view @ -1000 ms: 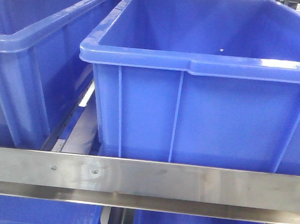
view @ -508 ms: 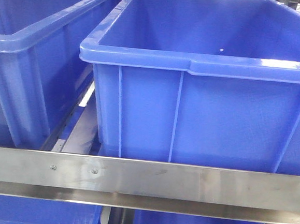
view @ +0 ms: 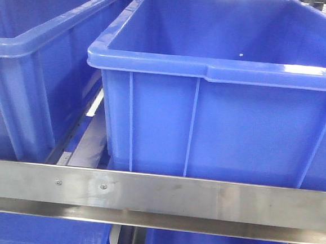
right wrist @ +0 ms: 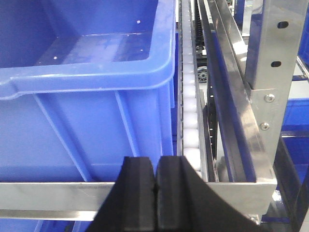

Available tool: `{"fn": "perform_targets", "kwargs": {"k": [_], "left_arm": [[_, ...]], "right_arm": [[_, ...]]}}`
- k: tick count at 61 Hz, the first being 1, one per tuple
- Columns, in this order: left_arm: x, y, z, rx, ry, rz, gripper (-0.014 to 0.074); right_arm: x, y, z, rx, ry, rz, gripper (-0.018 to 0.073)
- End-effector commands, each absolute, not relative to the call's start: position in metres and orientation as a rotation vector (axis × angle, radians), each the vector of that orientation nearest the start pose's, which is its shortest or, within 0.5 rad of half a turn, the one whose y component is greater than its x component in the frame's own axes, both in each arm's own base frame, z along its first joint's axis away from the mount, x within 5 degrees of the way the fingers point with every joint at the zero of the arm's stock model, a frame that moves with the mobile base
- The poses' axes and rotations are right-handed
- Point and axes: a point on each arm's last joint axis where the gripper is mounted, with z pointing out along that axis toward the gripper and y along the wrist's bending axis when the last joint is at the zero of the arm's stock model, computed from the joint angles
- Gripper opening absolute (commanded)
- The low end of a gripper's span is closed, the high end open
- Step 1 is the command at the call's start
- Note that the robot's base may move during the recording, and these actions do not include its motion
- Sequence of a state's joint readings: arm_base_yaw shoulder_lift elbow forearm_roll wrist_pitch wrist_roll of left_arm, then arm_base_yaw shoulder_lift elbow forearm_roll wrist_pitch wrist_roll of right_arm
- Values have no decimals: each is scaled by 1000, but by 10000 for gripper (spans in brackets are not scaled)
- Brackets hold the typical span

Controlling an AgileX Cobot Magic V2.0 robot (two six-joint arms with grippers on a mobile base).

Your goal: Sort and place red and blue blocks on shelf

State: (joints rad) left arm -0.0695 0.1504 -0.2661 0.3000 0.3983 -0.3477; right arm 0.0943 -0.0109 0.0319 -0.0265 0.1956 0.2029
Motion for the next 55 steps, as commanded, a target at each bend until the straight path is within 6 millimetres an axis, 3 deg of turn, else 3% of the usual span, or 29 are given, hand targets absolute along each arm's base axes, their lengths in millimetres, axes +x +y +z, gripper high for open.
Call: {"fn": "perform_targets", "kwargs": {"k": [1,14,55], "left_arm": [[57,2,251,-24,1611,-21,135],[58,-3,190,-21,1581,-107,135],[56,-2,189,-42,1598,-113,135]], "right_arm": [[54,4,201,71,1576,203,53],[54,4,201,71,1576,203,53],[54,4,201,71,1576,203,53]]}}
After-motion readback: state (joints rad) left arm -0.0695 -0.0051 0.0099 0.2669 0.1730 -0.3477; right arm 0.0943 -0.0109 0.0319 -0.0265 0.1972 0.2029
